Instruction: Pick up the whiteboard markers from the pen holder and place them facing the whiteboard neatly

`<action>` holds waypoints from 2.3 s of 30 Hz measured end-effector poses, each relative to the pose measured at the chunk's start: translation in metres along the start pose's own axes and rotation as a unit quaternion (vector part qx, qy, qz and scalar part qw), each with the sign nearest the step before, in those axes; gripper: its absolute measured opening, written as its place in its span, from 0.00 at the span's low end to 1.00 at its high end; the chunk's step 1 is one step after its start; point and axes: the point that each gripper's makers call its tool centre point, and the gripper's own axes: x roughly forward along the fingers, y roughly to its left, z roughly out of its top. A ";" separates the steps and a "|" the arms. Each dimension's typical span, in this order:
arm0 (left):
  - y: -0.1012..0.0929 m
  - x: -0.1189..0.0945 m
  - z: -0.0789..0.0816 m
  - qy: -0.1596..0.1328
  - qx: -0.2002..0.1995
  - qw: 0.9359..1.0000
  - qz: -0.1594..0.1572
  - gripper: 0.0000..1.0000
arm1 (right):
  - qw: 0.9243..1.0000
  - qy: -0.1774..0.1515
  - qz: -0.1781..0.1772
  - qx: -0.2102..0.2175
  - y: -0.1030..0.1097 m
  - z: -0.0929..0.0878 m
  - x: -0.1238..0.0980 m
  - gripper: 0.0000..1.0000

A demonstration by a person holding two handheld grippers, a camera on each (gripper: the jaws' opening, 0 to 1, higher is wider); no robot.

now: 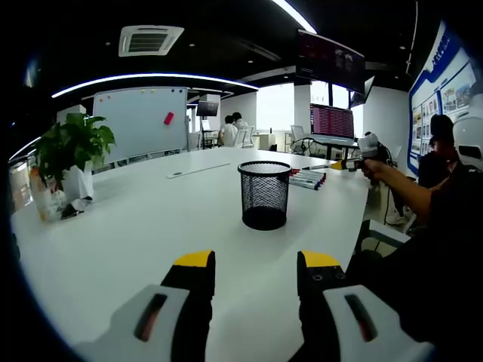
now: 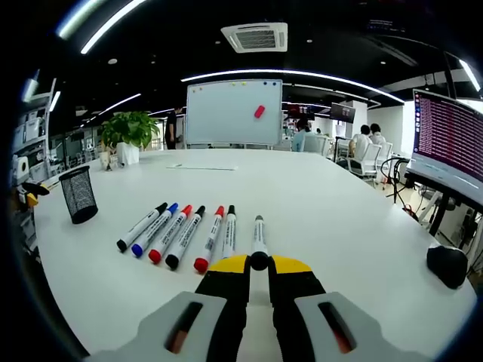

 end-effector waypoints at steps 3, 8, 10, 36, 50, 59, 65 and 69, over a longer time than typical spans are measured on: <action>0.000 0.000 0.000 0.001 0.000 1.000 -0.001 0.45 | 1.000 0.001 0.000 0.001 0.000 0.000 0.000 0.13; 0.001 0.000 0.000 0.000 0.000 1.000 0.000 0.45 | 1.000 0.002 0.000 0.001 -0.001 0.000 0.001 0.13; 0.001 0.000 0.000 0.000 0.000 1.000 0.000 0.45 | 1.000 0.003 0.001 0.000 -0.002 0.000 0.001 0.13; 0.000 -0.001 0.002 -0.003 0.001 1.000 0.000 0.45 | 1.000 0.005 0.004 0.004 0.005 0.001 0.004 0.13; -0.001 0.000 0.001 -0.001 0.001 1.000 -0.002 0.45 | 0.999 0.034 0.014 -0.007 0.002 -0.003 0.027 0.13; -0.002 0.001 -0.001 0.000 -0.001 1.000 -0.003 0.45 | 0.998 0.059 0.018 -0.018 0.006 -0.021 0.032 0.13; -0.002 0.002 -0.001 0.000 -0.002 1.000 -0.004 0.45 | 0.998 0.055 0.030 -0.014 0.013 -0.022 0.032 0.13; -0.001 0.002 -0.001 0.000 0.000 1.000 -0.004 0.45 | 0.998 0.047 0.028 -0.004 0.014 -0.024 0.028 0.13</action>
